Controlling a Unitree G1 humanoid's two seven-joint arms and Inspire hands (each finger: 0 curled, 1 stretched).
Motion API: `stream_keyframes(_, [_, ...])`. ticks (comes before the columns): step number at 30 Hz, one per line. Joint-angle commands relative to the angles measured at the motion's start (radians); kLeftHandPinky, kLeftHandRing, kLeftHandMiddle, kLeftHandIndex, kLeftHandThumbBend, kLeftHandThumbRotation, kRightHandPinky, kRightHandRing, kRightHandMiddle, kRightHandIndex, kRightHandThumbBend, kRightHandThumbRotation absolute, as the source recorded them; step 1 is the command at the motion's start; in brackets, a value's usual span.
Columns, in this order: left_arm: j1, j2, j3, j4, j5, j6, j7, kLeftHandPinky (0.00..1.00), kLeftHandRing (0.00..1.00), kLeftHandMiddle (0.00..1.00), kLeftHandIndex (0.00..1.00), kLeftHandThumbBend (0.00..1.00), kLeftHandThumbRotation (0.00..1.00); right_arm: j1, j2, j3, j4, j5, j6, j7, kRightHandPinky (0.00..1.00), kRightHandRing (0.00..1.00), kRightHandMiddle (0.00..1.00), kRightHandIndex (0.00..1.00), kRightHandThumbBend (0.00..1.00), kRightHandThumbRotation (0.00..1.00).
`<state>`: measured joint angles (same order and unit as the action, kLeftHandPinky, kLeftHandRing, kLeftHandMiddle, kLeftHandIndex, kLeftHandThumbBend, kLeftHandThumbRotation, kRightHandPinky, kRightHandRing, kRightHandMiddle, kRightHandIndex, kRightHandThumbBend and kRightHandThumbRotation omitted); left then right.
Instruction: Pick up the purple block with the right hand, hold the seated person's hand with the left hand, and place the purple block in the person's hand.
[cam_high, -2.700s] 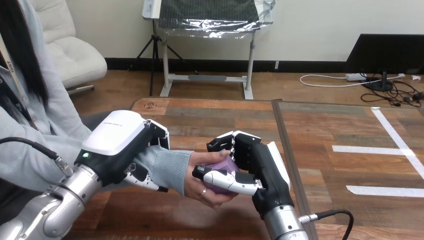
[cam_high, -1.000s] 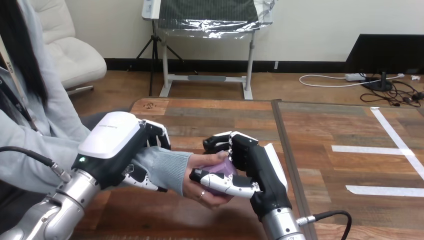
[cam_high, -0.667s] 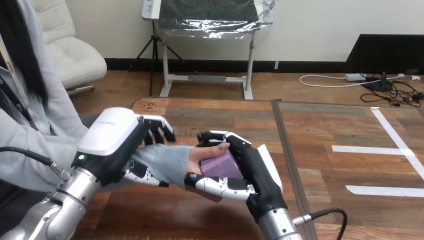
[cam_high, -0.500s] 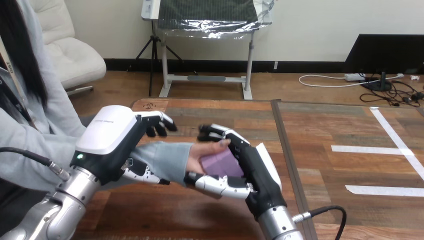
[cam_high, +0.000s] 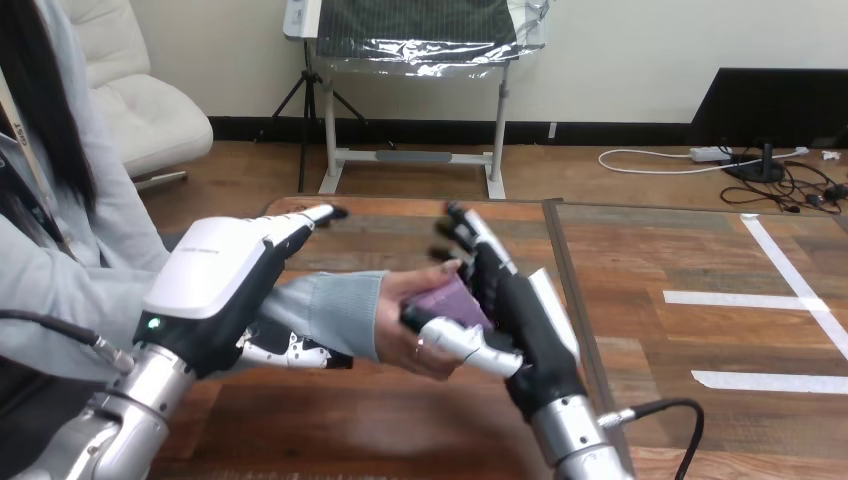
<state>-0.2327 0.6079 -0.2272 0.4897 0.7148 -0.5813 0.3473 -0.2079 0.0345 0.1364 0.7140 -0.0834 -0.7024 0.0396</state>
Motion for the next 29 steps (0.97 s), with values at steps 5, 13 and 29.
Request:
stream_keyframes(5, [-0.010,-0.007,0.014,-0.012,-0.003,-0.025,0.059,0.94,0.99,0.99,0.99,1.00,0.48,-0.131,-0.020,-0.054,0.066,0.023,-0.088,-0.001,0.96,0.96,0.95,1.00,1.00,0.54])
stream_keyframes(13, [0.001,-0.005,0.010,0.018,0.005,-0.051,0.106,0.99,1.00,1.00,1.00,1.00,0.46,-0.156,-0.031,-0.077,0.102,0.028,-0.120,0.007,0.97,0.97,0.96,1.00,1.00,0.58])
stream_keyframes(29, [0.029,-0.014,0.000,0.080,0.029,-0.137,0.254,1.00,1.00,1.00,1.00,1.00,0.55,-0.180,-0.035,-0.115,0.137,0.087,-0.170,0.061,1.00,0.99,0.97,1.00,1.00,0.60])
